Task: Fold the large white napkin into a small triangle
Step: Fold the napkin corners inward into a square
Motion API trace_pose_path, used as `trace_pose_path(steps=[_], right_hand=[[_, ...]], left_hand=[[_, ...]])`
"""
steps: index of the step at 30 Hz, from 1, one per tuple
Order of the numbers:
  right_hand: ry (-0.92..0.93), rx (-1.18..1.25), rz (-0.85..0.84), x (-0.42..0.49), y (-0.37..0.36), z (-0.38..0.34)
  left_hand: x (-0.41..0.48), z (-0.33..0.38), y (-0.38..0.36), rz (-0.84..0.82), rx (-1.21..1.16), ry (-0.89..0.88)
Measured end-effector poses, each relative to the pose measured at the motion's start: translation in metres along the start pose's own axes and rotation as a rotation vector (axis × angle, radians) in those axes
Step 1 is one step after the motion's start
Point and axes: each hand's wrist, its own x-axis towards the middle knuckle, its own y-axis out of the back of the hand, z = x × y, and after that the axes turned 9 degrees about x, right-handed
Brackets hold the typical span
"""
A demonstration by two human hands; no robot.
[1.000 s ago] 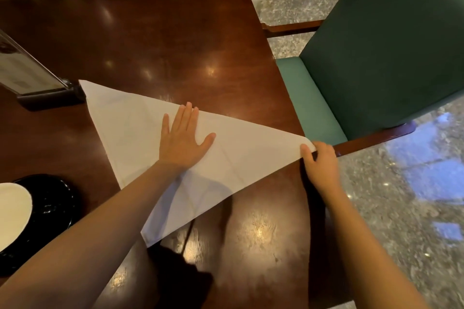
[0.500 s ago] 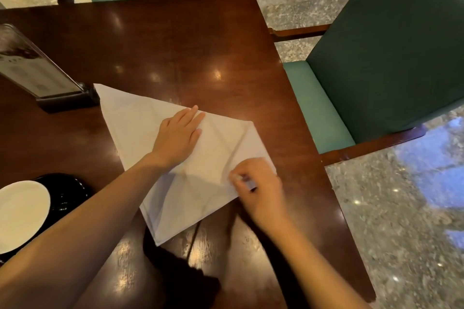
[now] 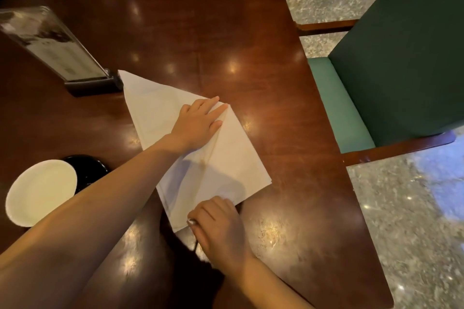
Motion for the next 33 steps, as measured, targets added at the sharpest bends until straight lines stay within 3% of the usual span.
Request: trace_pose_path(steps=[8,13,21,33], right_hand=[[-0.009,-0.084,-0.058,-0.003,-0.009,0.004],[-0.04,-0.105,-0.003,0.005,-0.012,-0.006],[-0.014,-0.104,0.045,0.007,-0.019,-0.007],[-0.045,-0.025,-0.21,0.01,-0.013,-0.012]], left_hand=[[-0.003,0.0,0.004,-0.027,-0.151,0.012],[-0.049,0.002,0.008,0.084,-0.463,0.232],[-0.191,0.02,-0.013,0.111,-0.474,0.4],[-0.2,0.021,-0.014,0.157,-0.512,0.412]])
